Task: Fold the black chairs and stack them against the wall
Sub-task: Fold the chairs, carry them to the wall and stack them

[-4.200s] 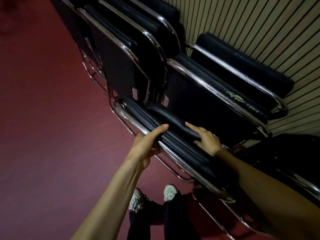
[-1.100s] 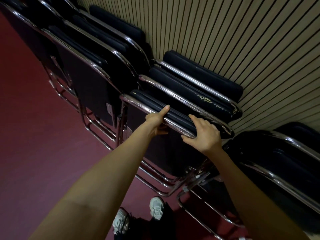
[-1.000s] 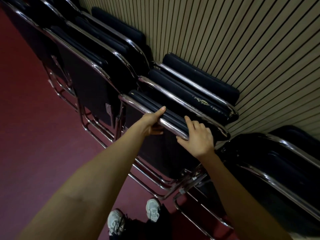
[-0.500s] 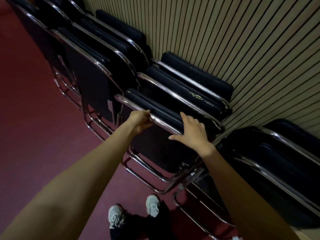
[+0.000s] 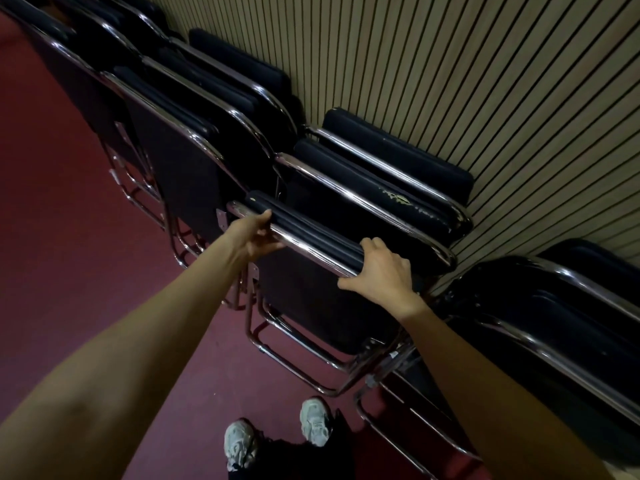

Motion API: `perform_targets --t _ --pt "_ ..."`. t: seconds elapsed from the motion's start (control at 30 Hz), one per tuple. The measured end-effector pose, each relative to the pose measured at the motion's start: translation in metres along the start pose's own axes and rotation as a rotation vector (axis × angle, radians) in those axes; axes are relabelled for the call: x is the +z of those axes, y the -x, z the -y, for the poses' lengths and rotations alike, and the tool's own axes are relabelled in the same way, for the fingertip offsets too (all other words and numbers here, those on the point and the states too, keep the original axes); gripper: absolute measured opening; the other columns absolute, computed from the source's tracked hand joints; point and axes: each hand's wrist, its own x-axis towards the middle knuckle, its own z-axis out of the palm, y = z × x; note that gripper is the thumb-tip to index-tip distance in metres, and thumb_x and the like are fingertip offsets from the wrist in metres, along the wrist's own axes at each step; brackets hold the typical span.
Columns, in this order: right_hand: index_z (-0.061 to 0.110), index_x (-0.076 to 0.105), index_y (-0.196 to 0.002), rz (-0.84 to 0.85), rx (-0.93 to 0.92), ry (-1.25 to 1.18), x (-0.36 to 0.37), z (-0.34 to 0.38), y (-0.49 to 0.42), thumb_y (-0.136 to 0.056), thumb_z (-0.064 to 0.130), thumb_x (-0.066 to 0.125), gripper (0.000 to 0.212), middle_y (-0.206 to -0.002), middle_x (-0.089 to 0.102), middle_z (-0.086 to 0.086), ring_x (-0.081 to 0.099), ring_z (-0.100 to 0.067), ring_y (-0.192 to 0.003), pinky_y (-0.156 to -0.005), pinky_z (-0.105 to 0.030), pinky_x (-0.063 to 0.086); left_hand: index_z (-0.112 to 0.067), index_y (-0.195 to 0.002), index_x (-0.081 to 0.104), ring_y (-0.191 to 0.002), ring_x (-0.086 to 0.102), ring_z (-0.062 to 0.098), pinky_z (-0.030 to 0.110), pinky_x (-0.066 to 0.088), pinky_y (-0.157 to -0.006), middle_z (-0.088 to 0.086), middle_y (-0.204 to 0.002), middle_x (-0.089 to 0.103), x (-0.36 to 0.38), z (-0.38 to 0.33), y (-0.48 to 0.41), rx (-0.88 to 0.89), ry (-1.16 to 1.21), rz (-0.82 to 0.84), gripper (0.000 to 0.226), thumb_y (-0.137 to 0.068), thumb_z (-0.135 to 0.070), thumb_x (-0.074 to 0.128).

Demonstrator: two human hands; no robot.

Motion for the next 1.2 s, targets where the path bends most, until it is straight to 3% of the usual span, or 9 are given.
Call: perform_targets --t 0.07,0.23,0.37,0.5,0.7,0.83,1.0,1.1,1.2 --pt "0.013 0.049 -0.118 -0.017 0.009 -0.035 -0.001 -0.003 0.001 -0.068 0.056 0.073 0.07 -0.113 0.051 0.0 0.059 -0.021 -0.093 -0.07 -0.032 0.037 -0.011 -0.08 0.053 -0.077 0.049 0.015 0.039 0.058 -0.06 0.004 -0.082 0.043 -0.002 -0.004 -0.002 0.001 -0.012 0.02 0.02 -0.099 -0.015 0.053" --pt "0.012 0.052 -0.116 -0.013 0.039 -0.091 -0.007 -0.006 -0.01 -0.068 0.052 0.074 0.067 -0.113 0.051 0.0 0.06 -0.022 -0.092 -0.069 -0.031 0.039 -0.008 -0.081 0.056 -0.075 0.05 0.016 0.038 0.058 -0.057 0.005 -0.078 0.044 -0.008 -0.013 -0.013 -0.017 0.011 0.1 0.019 -0.099 -0.01 0.05" --pt "0.011 0.051 -0.121 0.006 0.044 -0.106 -0.008 -0.005 -0.018 -0.07 0.054 0.074 0.07 -0.118 0.05 0.0 0.06 -0.023 -0.098 -0.072 -0.034 0.04 -0.006 -0.086 0.057 -0.083 0.054 0.024 0.043 0.056 -0.085 0.011 -0.093 0.05 -0.005 -0.02 -0.02 -0.01 0.008 0.133 0.015 -0.099 -0.009 0.051" --pt "0.013 0.046 -0.132 -0.024 0.101 -0.118 -0.007 -0.007 -0.028 -0.07 0.058 0.071 0.081 -0.128 0.049 0.0 0.059 -0.023 -0.106 -0.082 -0.036 0.042 -0.006 -0.085 0.054 -0.079 0.053 0.021 0.04 0.058 -0.059 0.01 -0.09 0.049 0.011 -0.035 -0.021 0.003 -0.057 0.101 0.015 -0.099 -0.009 0.05" --pt "0.017 0.043 -0.137 -0.025 0.123 -0.075 0.0 -0.022 -0.037 -0.071 0.064 0.067 0.085 -0.135 0.047 0.003 0.055 -0.024 -0.115 -0.092 -0.037 0.04 -0.012 -0.094 0.055 -0.077 0.069 0.022 0.042 0.06 -0.065 0.006 -0.091 0.061 0.008 -0.018 -0.032 0.033 -0.114 0.236 0.012 -0.098 -0.023 0.055" --pt "0.02 0.04 -0.139 -0.056 0.038 -0.087 -0.002 -0.02 -0.036 -0.073 0.058 0.068 0.081 -0.138 0.045 0.004 0.052 -0.021 -0.119 -0.093 -0.037 0.042 -0.016 -0.083 0.052 -0.066 0.056 0.018 0.042 0.053 -0.071 -0.003 -0.054 0.054 0.019 -0.011 -0.023 0.089 -0.142 0.134 0.022 -0.099 -0.031 0.053" --pt "0.02 0.026 -0.148 -0.052 -0.082 -0.026 0.006 -0.013 -0.025 -0.079 0.055 0.064 0.086 -0.147 0.037 0.0 0.038 -0.019 -0.132 -0.105 -0.036 0.033 -0.012 -0.084 0.054 -0.065 0.055 0.015 0.035 0.054 -0.068 0.002 -0.067 0.052 0.021 0.002 -0.009 0.118 -0.054 0.016 0.025 -0.1 -0.031 0.05" --pt "0.018 0.017 -0.151 -0.029 -0.07 0.02 0.012 -0.01 -0.019 -0.079 0.059 0.064 0.096 -0.151 0.03 -0.003 0.03 -0.02 -0.138 -0.111 -0.039 0.026 -0.013 -0.079 0.054 -0.058 0.055 0.009 0.035 0.053 -0.079 -0.003 -0.057 0.053 0.019 0.01 0.0 0.106 -0.071 0.052 0.025 -0.102 -0.019 0.047" --pt "0.018 0.009 -0.152 -0.048 -0.064 0.058 0.015 -0.005 -0.013 -0.079 0.061 0.062 0.1 -0.155 0.024 -0.004 0.022 -0.018 -0.142 -0.115 -0.043 0.019 -0.012 -0.08 0.055 -0.068 0.054 0.01 0.033 0.051 -0.081 0.001 -0.071 0.054 0.014 0.014 0.008 0.088 -0.087 0.099 0.023 -0.101 -0.01 0.046"
